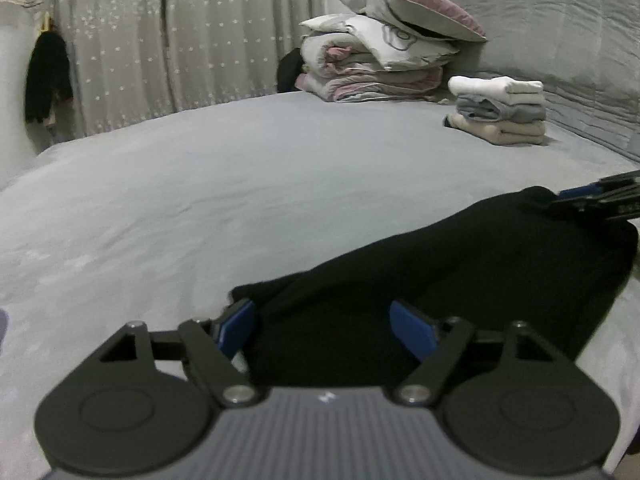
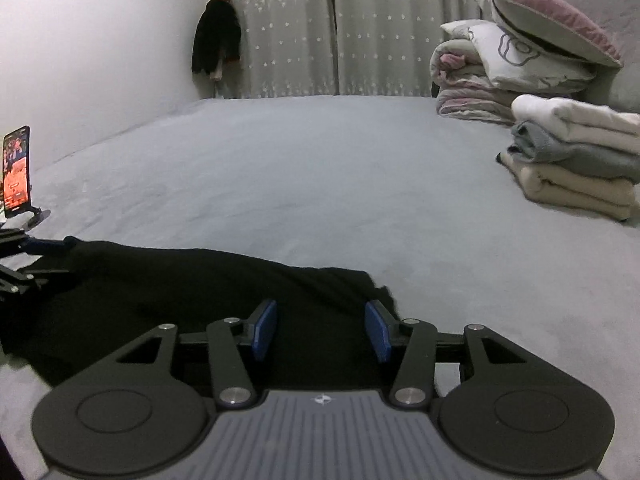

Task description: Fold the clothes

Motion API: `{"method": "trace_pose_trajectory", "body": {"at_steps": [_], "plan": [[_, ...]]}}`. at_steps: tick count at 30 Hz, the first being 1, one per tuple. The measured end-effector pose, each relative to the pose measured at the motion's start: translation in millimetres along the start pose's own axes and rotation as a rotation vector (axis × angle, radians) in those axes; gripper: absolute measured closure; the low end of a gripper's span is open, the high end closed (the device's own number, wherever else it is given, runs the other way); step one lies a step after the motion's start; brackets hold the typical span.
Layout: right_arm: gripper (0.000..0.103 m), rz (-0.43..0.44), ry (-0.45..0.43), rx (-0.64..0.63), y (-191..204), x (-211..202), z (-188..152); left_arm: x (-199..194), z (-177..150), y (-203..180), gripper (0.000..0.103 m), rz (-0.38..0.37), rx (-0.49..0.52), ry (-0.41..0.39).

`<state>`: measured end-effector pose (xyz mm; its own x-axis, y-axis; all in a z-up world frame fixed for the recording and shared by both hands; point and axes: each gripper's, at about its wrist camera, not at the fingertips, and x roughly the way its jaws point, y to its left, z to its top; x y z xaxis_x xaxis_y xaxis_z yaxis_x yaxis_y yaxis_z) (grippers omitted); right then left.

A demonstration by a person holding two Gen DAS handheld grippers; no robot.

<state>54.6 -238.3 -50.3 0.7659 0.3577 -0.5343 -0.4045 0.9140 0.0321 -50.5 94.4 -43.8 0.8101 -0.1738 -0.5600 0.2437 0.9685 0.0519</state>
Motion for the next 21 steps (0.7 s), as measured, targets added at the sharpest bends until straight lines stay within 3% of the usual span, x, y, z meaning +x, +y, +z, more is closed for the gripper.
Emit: {"method": "trace_pose_trajectory", "body": {"at_steps": [5,10,16,21], "plan": [[0.052,-0.004,-0.034,-0.003,18.7,-15.4,8.2,-20.6,10.8,4.8,0.018,0.011,-0.052,-0.071],[0.052,0.035,-0.049,-0.036,55.7,-3.1,22.1,-9.6,32.8,-15.6,0.018,-0.05,-0.074,-0.091],[0.052,0.069,0.001,-0.128,97.3,31.6,26.3,30.3,42.5,-54.2,0.018,-0.1,-0.027,-0.025],[0.052,0.065,0.033,-0.099,80.2,39.7,21.0,45.4,36.2,-59.4,0.018,-0.087,0.009,0.033]]}}
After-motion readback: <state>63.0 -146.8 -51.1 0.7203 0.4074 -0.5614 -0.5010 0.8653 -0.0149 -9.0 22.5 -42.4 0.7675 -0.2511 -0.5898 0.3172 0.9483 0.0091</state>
